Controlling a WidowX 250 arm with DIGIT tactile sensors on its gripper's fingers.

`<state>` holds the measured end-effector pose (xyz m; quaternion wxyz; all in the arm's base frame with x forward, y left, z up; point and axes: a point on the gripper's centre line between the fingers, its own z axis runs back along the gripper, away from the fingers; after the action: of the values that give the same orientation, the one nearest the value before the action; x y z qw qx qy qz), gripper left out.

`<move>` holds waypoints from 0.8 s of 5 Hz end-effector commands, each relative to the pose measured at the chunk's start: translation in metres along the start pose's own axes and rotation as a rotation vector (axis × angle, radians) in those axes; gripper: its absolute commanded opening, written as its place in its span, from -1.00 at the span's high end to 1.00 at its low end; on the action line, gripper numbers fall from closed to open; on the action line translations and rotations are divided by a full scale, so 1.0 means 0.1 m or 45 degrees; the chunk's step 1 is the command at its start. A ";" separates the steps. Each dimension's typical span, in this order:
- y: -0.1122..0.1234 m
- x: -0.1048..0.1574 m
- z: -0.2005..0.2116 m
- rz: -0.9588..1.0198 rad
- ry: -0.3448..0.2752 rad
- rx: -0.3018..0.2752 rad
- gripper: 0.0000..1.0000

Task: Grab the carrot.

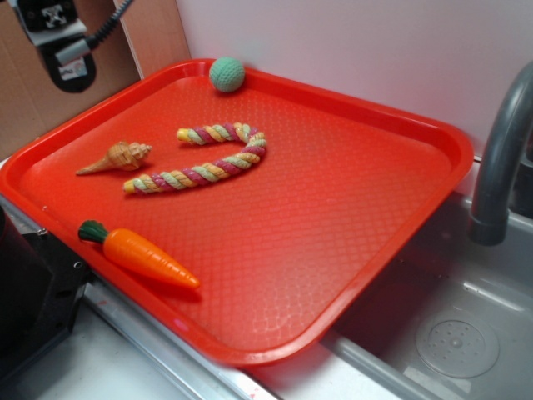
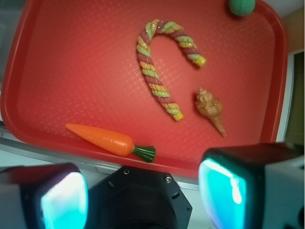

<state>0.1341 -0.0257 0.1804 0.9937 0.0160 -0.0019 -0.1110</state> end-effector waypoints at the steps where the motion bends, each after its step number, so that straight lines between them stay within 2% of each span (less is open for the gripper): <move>1: 0.02 -0.12 -0.23 -0.142 -0.027 0.042 -1.00; 2: 0.06 -0.22 -0.52 -0.210 -0.014 0.082 -1.00; 3: 0.10 -0.27 -0.88 -0.300 -0.038 0.010 -1.00; 4: 0.06 -0.14 -1.15 -0.366 0.058 0.015 -1.00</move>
<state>0.1187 -0.0127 0.0630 0.9679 0.0227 0.0314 -0.2482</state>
